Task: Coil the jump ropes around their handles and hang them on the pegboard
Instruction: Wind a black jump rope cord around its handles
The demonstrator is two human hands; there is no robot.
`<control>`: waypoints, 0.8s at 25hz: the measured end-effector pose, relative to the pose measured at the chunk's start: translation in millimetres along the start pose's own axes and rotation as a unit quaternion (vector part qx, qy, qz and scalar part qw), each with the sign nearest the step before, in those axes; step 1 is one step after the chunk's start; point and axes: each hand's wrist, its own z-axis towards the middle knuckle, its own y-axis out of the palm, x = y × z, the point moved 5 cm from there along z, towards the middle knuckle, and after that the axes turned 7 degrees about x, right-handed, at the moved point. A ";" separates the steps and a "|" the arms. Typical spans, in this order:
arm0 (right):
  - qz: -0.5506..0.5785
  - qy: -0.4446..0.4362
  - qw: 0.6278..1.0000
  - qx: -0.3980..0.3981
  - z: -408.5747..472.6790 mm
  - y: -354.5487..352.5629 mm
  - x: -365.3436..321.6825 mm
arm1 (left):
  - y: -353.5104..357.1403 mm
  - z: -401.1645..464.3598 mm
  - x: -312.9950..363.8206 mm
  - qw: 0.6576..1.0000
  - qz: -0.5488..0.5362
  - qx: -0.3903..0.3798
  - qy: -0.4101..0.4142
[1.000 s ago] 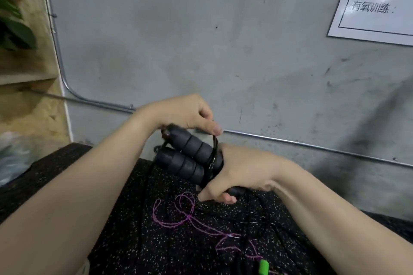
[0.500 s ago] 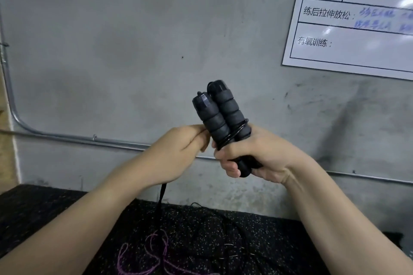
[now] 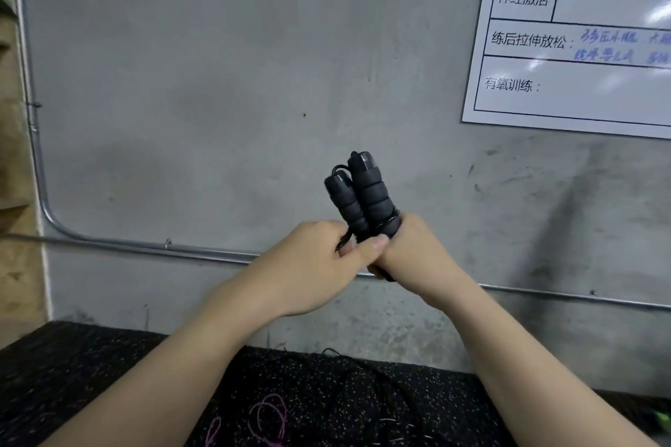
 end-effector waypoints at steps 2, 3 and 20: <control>-0.054 -0.044 0.997 0.037 5.3 9.9 -4.2 | -1.8 2.0 -1.4 0.999 -0.016 0.030 -0.023; -0.081 -0.062 0.993 0.052 8.6 17.0 -5.0 | -3.2 4.7 -2.9 0.998 -0.026 0.045 -0.035; 0.155 -0.098 0.972 -0.150 -9.3 26.8 -15.8 | -37.9 10.0 -29.8 0.991 -0.109 -0.080 0.000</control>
